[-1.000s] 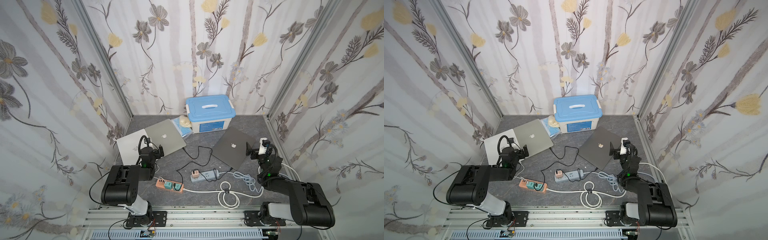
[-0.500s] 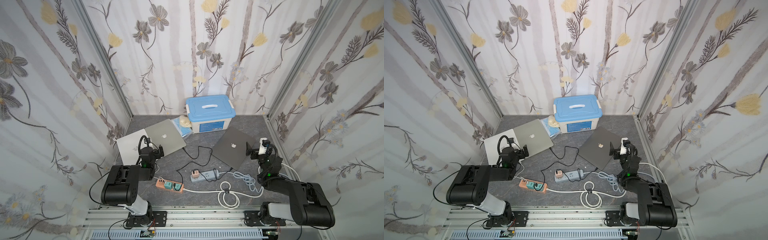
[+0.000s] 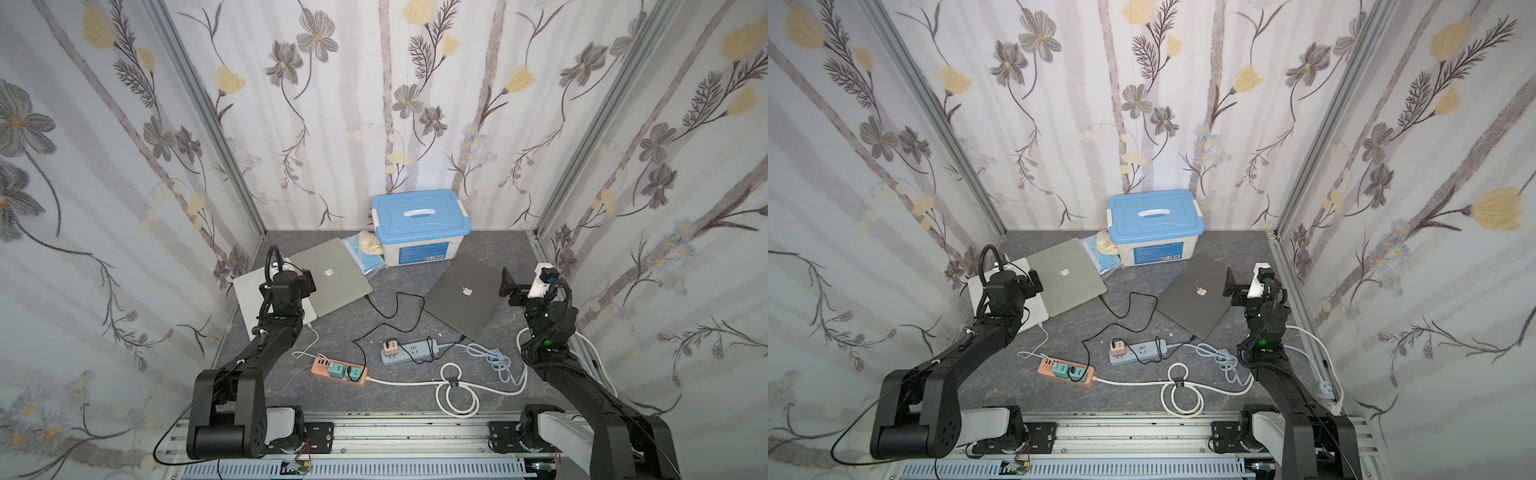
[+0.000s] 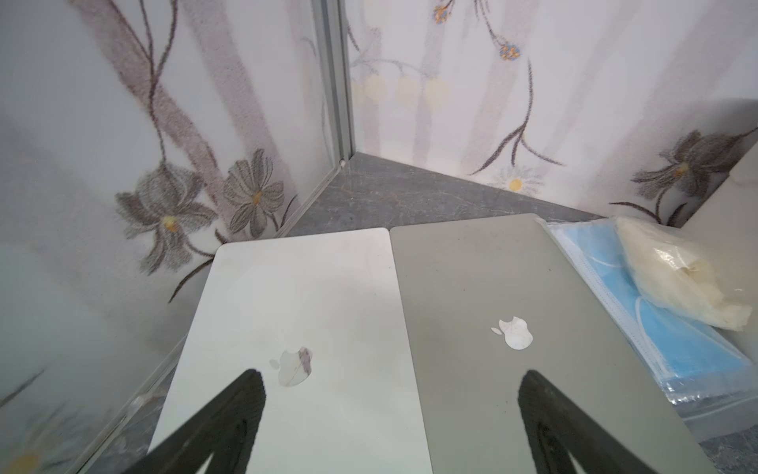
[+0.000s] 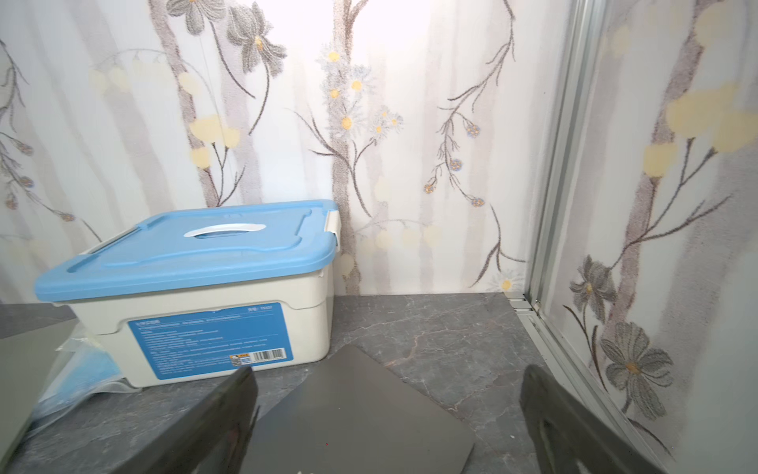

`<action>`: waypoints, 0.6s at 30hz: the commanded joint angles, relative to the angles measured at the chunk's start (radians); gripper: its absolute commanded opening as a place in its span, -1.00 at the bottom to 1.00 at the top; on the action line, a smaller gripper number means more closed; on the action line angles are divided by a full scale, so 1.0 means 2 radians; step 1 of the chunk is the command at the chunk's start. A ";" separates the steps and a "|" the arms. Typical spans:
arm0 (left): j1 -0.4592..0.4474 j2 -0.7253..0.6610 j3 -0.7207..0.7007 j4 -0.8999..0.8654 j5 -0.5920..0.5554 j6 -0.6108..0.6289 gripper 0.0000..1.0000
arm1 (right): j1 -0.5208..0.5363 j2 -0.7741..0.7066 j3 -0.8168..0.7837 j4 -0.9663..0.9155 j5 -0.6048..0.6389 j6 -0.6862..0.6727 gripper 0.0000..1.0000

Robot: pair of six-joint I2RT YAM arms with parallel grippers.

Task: Unplug the laptop charger
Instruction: Remove the charging cable from the laptop.

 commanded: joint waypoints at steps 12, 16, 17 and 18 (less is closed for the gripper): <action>0.006 0.030 0.180 -0.382 0.211 -0.161 1.00 | 0.218 0.183 0.354 -0.343 -0.169 0.054 0.99; 0.005 0.055 0.185 -0.370 0.284 -0.175 1.00 | 0.260 0.306 0.451 -0.402 -0.180 0.058 0.99; 0.005 0.055 0.184 -0.366 0.288 -0.178 1.00 | 0.268 0.329 0.470 -0.414 -0.181 0.060 0.99; 0.005 0.053 0.181 -0.362 0.297 -0.183 1.00 | 0.277 0.353 0.492 -0.425 -0.180 0.061 0.99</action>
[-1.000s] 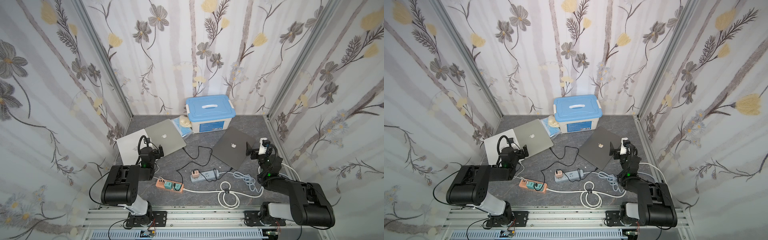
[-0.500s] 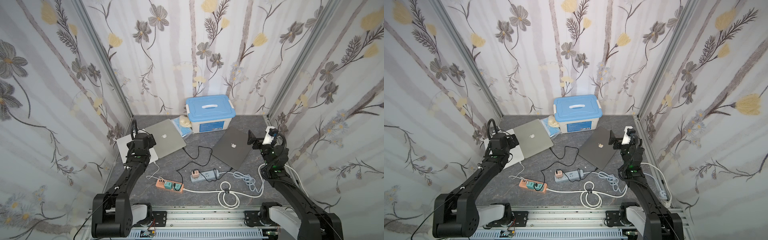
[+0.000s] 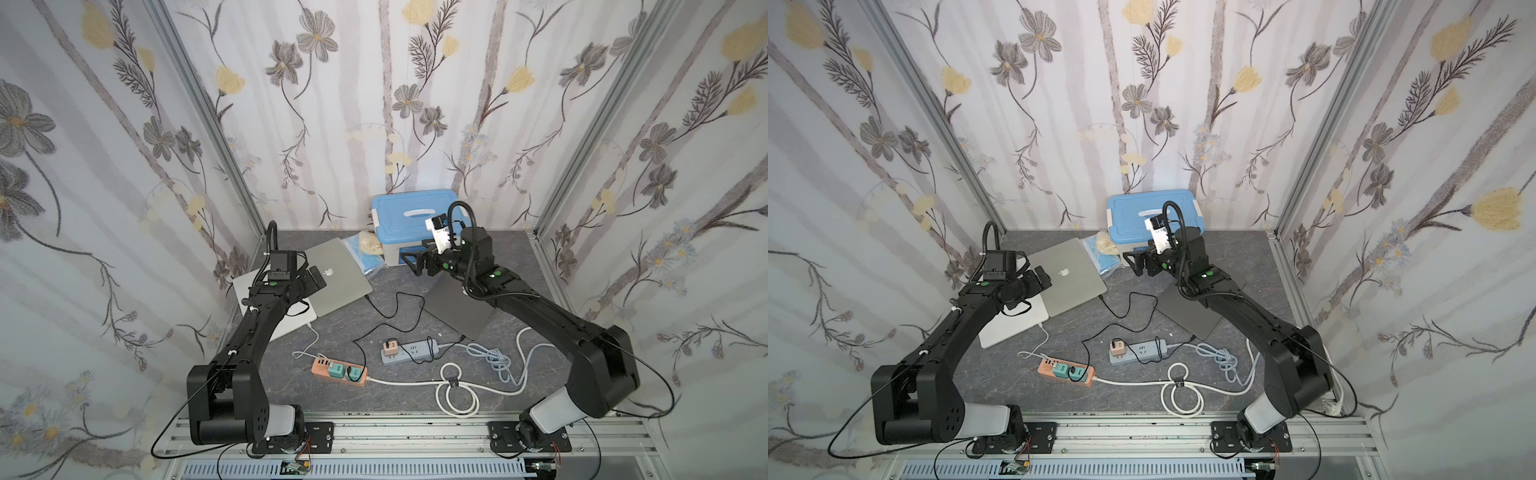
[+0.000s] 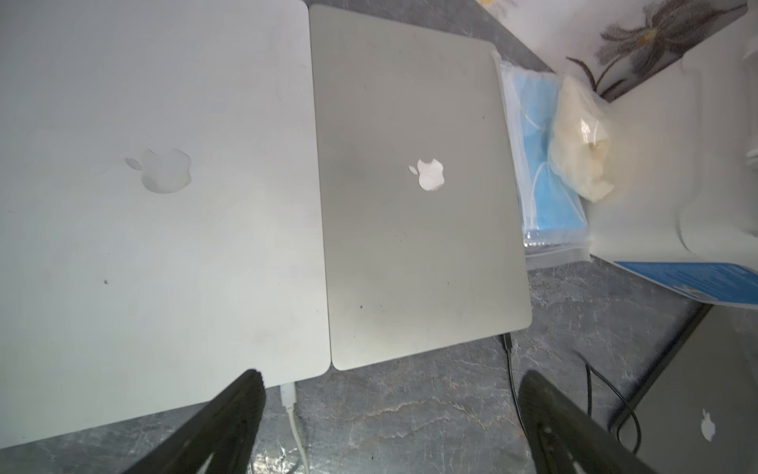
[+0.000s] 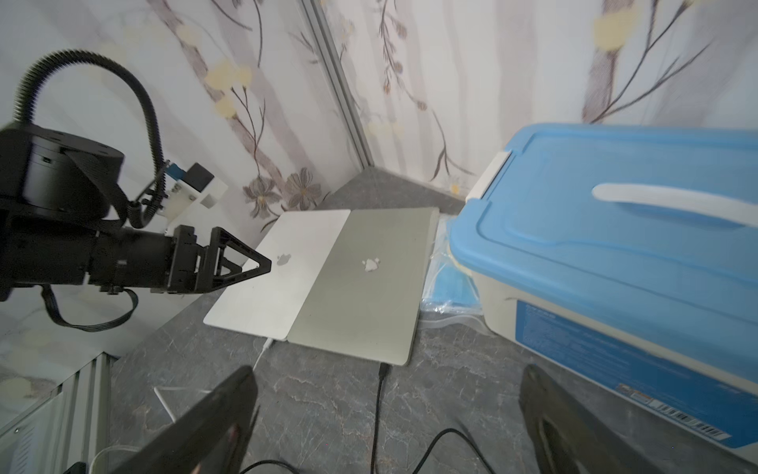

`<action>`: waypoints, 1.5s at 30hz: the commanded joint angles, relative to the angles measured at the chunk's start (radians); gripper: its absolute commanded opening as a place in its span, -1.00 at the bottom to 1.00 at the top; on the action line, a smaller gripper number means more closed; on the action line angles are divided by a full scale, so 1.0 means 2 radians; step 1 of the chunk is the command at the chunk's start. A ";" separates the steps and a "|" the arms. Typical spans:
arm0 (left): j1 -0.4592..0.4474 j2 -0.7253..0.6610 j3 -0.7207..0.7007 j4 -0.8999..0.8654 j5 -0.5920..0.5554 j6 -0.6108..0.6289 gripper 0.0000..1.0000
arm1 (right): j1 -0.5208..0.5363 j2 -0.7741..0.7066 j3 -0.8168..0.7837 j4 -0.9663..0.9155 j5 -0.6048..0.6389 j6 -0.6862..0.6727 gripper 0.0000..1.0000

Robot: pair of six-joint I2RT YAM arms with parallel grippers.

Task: Unplug the laptop charger
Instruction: Remove the charging cable from the laptop.

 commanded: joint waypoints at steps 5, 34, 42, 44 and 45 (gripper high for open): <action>-0.008 0.002 -0.026 0.040 0.142 -0.070 1.00 | 0.045 0.145 0.148 -0.128 -0.011 0.005 0.99; -0.052 0.078 -0.123 0.176 0.153 -0.166 1.00 | 0.103 0.324 0.300 -0.272 0.061 -0.006 0.48; -0.040 0.096 -0.125 0.195 0.139 -0.193 1.00 | 0.104 0.334 0.300 -0.269 0.057 -0.012 0.36; -0.040 0.105 -0.124 0.204 0.137 -0.200 1.00 | 0.104 0.337 0.299 -0.268 0.057 -0.013 0.32; -0.040 0.110 -0.123 0.210 0.138 -0.204 1.00 | 0.104 0.338 0.298 -0.268 0.057 -0.013 0.28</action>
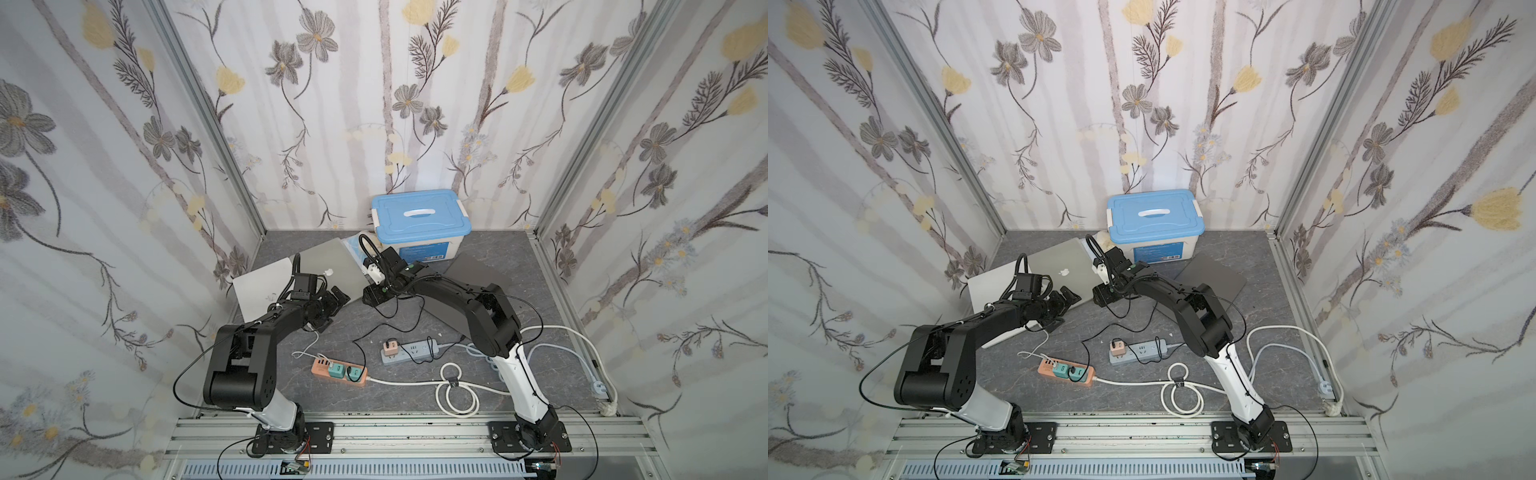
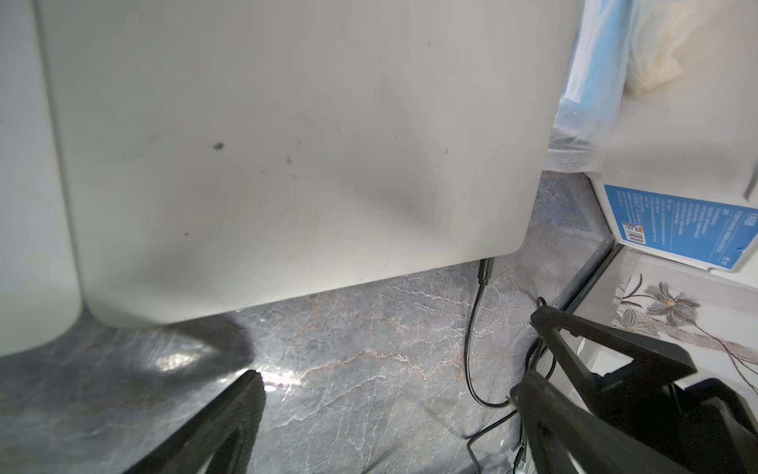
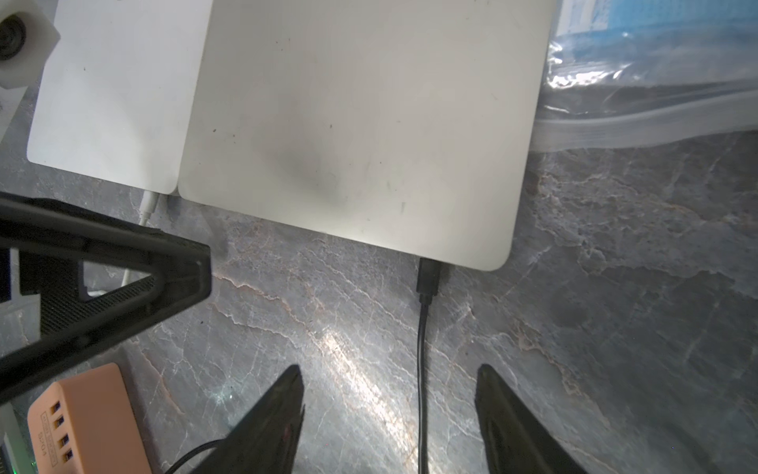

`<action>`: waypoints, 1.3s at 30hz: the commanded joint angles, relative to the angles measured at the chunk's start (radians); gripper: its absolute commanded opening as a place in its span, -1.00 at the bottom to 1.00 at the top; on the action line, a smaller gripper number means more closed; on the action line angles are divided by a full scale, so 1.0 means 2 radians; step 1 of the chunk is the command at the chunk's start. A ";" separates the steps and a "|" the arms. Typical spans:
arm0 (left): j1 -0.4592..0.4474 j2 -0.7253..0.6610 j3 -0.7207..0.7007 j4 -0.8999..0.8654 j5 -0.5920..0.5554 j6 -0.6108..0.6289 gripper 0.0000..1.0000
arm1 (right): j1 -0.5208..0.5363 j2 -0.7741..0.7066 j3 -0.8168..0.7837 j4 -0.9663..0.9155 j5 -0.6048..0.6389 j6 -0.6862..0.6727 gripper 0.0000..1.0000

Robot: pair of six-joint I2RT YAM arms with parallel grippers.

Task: Unplug the laptop charger
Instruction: Remove the charging cable from the laptop.

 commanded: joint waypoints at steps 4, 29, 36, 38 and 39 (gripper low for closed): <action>-0.002 0.020 0.006 0.039 -0.010 -0.029 1.00 | 0.000 0.007 -0.001 0.014 0.006 -0.009 0.17; -0.029 0.080 0.033 0.084 -0.016 -0.060 1.00 | 0.015 0.061 0.054 -0.022 0.088 -0.012 -0.32; -0.029 0.081 0.029 0.083 -0.020 -0.059 1.00 | 0.031 0.061 0.054 -0.028 0.099 -0.013 -0.64; -0.029 0.081 0.027 0.085 -0.020 -0.060 1.00 | 0.032 0.061 0.054 -0.030 0.103 -0.012 -0.75; -0.029 0.080 0.025 0.087 -0.020 -0.061 1.00 | 0.032 0.061 0.054 -0.031 0.103 -0.012 -0.78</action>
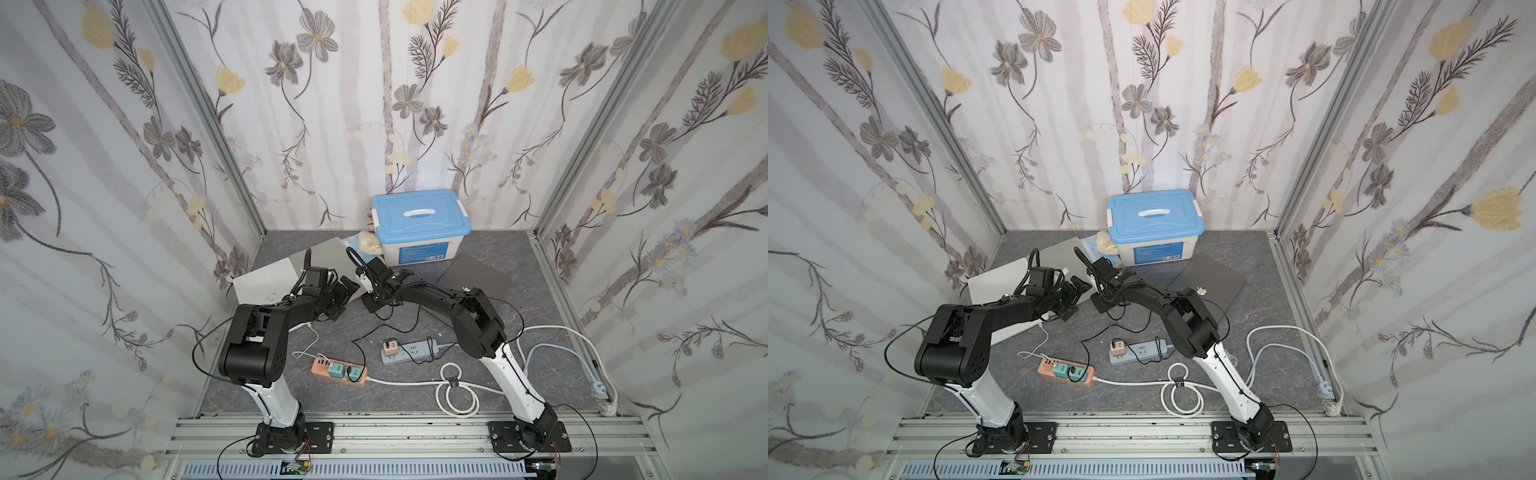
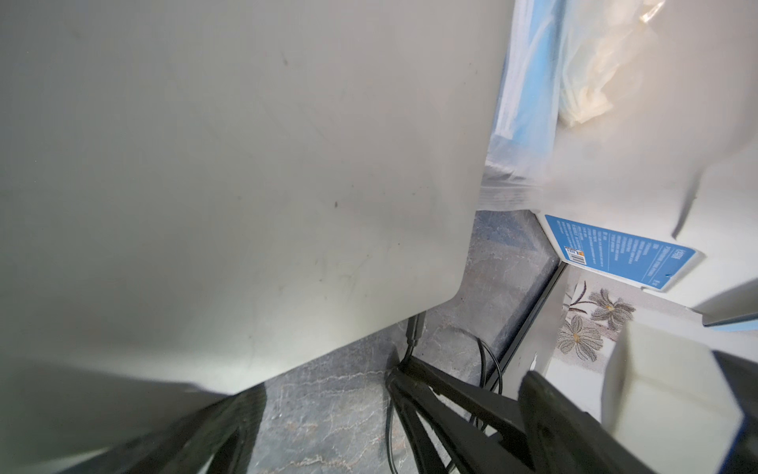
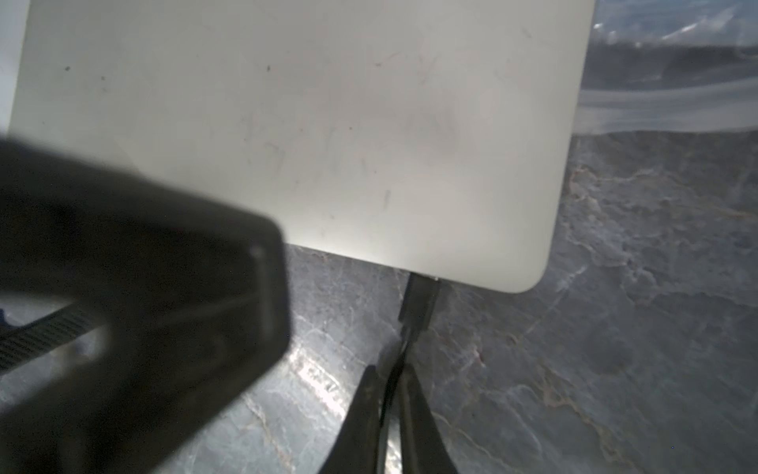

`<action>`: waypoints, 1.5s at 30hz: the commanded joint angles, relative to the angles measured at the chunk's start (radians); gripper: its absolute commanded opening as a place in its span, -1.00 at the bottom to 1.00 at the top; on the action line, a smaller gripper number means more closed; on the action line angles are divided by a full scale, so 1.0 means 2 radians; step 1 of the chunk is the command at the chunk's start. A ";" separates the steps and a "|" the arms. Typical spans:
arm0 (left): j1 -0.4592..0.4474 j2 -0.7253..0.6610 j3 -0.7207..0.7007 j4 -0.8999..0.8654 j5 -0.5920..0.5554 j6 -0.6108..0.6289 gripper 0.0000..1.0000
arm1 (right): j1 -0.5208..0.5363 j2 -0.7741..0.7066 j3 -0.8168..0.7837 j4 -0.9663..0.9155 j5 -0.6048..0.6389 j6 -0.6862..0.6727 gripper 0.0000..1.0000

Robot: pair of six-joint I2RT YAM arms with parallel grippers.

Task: Unplug the laptop charger
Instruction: Remove the charging cable from the laptop.

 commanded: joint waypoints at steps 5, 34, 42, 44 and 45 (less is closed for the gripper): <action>0.000 -0.003 -0.014 -0.028 -0.028 -0.005 1.00 | 0.002 0.001 0.002 -0.011 0.019 0.001 -0.88; 0.002 -0.095 0.029 -0.134 -0.041 0.067 1.00 | 0.001 -0.114 -0.035 0.002 -0.003 0.002 -0.31; -0.002 -0.211 0.051 -0.275 -0.070 0.138 1.00 | 0.001 -0.280 -0.219 0.110 -0.088 0.006 -0.25; -0.003 -0.254 0.043 -0.303 -0.080 0.149 1.00 | 0.000 -0.329 -0.289 0.158 -0.138 0.011 -0.25; -0.004 -0.277 0.039 -0.318 -0.084 0.152 1.00 | 0.002 -0.350 -0.318 0.174 -0.165 0.012 -0.23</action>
